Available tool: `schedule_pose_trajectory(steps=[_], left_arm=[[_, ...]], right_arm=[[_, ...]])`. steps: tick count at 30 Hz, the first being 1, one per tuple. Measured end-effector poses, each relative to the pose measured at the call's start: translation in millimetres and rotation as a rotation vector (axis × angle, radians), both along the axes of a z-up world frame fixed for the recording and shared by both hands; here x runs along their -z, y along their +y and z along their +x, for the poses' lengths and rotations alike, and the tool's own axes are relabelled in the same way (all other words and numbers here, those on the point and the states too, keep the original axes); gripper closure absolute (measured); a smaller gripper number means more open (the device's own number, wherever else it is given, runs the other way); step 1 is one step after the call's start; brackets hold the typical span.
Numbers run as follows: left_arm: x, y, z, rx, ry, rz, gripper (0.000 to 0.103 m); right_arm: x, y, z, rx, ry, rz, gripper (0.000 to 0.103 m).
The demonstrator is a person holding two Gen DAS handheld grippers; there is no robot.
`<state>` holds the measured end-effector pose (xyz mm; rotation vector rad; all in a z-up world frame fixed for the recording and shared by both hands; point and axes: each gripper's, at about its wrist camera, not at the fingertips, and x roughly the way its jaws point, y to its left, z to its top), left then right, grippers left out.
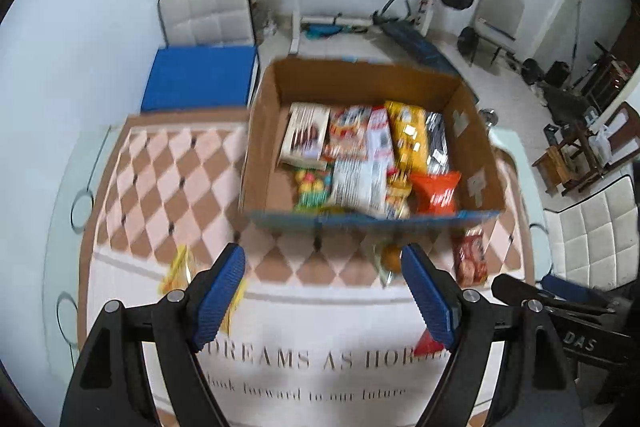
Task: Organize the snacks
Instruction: 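Grasp the yellow cracker bag with the left tool while the right grasps the red triangular packet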
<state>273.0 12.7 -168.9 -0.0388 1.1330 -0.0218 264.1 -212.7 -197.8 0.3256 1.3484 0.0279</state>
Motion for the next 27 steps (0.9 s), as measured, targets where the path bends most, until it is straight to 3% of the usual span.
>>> schedule_pose_trajectory(steps=[7,13,15,16,19,23,27], left_arm=[[62,3,-29,-0.097,0.158,0.025,0.023],[105,22,-43,-0.188,0.256,0.017,0.023],[113,32,-45,-0.218,0.278,0.007,0.023],[117,37,-46,-0.232,0.287,0.002,0.023],[125,53,-46,-0.263,0.311,-0.019,0.023],[130,79,-44,-0.301,0.330,-0.055,0.023],[142,119,-39,-0.377,0.389,-0.157,0.023]], right_arm=[[109,-30,-23,0.117,0.223,0.099,0.008],[166,-31,-31,0.156,0.322,0.174,0.014],[174,-28,-32,0.153,0.332,0.177,0.022],[179,-26,-33,0.151,0.345,0.164,0.033],[184,-22,-31,0.156,0.342,0.169,0.052],[175,-10,-21,0.134,0.308,0.153,0.058],[170,11,-9,0.118,0.300,0.152,0.059]])
